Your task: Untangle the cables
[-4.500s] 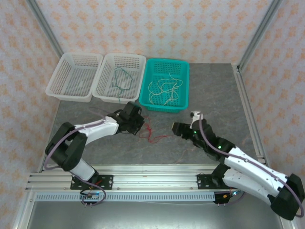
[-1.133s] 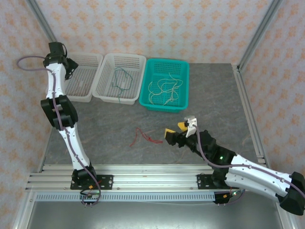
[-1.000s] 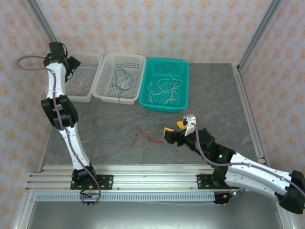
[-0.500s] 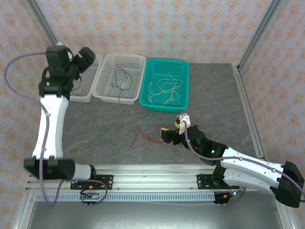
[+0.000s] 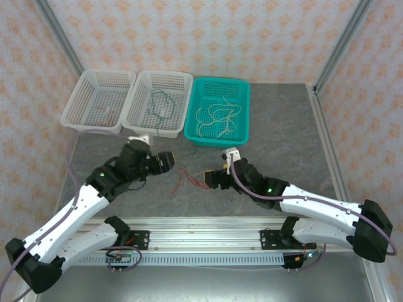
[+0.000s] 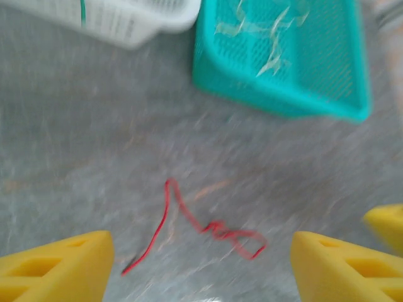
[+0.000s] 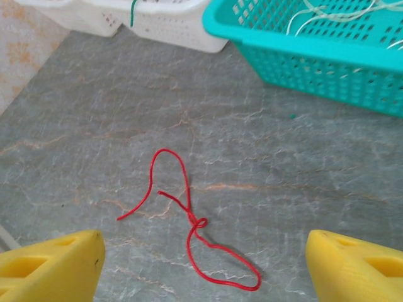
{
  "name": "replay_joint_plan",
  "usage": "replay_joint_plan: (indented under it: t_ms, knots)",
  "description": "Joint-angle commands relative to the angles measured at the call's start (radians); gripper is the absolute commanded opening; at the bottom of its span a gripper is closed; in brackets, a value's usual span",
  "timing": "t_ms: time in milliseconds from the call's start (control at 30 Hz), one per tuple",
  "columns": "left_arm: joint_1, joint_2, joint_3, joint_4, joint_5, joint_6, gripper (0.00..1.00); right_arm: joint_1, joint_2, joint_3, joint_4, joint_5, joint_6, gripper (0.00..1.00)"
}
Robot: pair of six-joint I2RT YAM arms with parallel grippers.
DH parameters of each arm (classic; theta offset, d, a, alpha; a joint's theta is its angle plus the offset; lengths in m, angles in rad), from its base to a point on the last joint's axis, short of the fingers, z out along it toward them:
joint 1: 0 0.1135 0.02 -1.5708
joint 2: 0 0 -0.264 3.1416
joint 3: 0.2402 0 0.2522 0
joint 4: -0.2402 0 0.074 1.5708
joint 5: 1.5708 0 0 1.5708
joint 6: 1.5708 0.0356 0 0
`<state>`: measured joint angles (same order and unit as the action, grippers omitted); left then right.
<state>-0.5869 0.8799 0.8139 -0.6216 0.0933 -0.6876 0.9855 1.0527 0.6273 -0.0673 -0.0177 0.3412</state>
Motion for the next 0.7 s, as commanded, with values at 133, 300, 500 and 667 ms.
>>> replay_joint_plan:
  t_ms: [133,300,500,667]
  knots:
    - [-0.085,0.145,-0.085,0.038,-0.064,-0.024,0.72,-0.002,0.097,0.072,0.017,-0.098,0.099,0.82]
    - [-0.084,0.325,-0.089,0.151,-0.001,0.037,0.70,-0.001,0.156,0.077,0.065,-0.130,0.118,0.82]
    - [-0.081,0.546,-0.051,0.233,0.008,0.069,0.64,-0.001,0.188,0.079,0.077,-0.105,0.142,0.82]
    - [-0.080,0.645,-0.067,0.344,0.045,0.074,0.44,-0.001,0.187,0.063,0.089,-0.097,0.165,0.82]
